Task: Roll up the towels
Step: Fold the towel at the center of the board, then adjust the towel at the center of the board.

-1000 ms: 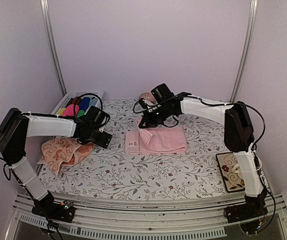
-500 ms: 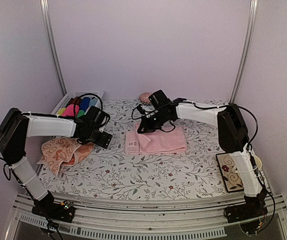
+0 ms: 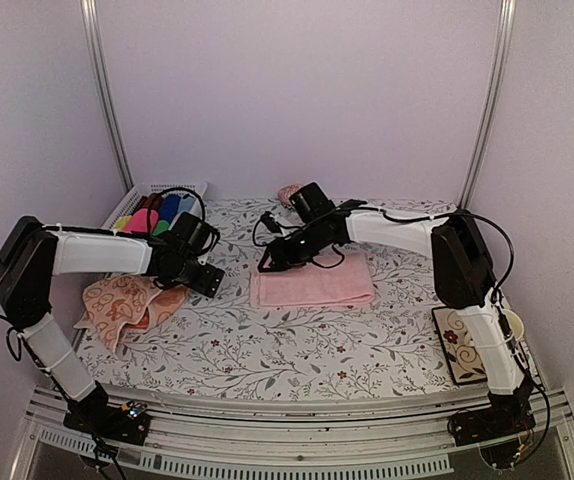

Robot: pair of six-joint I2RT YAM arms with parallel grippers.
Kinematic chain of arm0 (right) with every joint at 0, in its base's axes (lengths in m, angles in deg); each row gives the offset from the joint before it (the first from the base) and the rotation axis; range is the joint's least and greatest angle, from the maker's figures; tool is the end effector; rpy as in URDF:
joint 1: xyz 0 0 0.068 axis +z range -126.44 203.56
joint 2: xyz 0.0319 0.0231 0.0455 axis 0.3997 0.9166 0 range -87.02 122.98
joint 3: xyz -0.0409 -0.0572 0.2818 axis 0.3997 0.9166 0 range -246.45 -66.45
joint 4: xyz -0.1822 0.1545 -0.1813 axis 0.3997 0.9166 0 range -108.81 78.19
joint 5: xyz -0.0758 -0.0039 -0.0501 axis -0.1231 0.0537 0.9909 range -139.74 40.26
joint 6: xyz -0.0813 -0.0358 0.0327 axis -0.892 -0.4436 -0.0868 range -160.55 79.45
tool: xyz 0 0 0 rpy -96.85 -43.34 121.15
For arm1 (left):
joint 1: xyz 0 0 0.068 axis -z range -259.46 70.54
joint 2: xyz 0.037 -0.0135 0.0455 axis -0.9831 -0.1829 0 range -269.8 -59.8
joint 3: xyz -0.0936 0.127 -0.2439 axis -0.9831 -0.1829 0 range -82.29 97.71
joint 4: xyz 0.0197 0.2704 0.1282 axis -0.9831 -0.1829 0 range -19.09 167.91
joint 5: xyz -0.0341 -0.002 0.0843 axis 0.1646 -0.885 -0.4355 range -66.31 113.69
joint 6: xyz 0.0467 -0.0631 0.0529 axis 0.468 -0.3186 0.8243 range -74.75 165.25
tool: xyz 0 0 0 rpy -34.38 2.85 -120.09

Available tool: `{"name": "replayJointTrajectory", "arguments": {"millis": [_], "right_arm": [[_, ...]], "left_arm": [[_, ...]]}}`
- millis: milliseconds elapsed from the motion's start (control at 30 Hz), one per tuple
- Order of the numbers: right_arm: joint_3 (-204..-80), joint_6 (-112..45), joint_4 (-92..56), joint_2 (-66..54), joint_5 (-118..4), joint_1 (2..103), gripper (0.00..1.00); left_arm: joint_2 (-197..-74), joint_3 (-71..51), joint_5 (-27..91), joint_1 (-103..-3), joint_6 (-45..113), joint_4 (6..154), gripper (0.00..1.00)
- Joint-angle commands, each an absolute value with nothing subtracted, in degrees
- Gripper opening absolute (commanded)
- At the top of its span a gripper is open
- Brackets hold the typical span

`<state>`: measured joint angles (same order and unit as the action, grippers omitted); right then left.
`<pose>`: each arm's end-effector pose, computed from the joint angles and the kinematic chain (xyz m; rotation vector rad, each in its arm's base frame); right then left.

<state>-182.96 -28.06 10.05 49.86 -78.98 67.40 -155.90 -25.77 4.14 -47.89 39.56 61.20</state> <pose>0.4123 0.4540 0.1506 -0.9289 2.3936 1.0358 0.3510 -0.1820 0.1297 0.4284 2.4417 0.1646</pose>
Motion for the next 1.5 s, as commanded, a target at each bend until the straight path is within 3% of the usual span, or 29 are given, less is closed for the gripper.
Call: {"name": "replayJointTrajectory", "arguments": {"millis": [0, 167, 300, 667, 833, 1467], "right_arm": [[-184.03, -31.06, 9.80, 43.97, -78.13, 67.64, 0.46], [-183.96, -29.16, 12.61, 43.81, -72.11, 65.79, 0.45], [-182.17, -31.17, 14.55, 42.96, -68.36, 64.17, 0.45], [-159.44, -33.34, 11.20, 26.92, -66.54, 51.18, 0.51], [-153.86, -33.23, 9.96, 22.49, -66.24, 47.00, 0.57], [-152.51, -32.42, 9.66, 22.11, -67.36, 45.71, 0.58]], "left_arm": [[-155.05, -24.53, 4.27, -48.35, 38.81, 60.62, 0.90], [-157.00, -20.01, 5.71, -48.42, 36.97, 60.14, 0.90], [-159.53, -13.89, 13.24, -48.54, 36.59, 63.32, 0.90], [-178.32, 7.40, 36.52, -49.65, 31.40, 67.22, 0.85], [-179.66, 6.99, 37.28, -49.69, 31.52, 65.91, 0.84], [-182.94, 6.43, 38.61, -50.58, 32.24, 61.39, 0.69]]}}
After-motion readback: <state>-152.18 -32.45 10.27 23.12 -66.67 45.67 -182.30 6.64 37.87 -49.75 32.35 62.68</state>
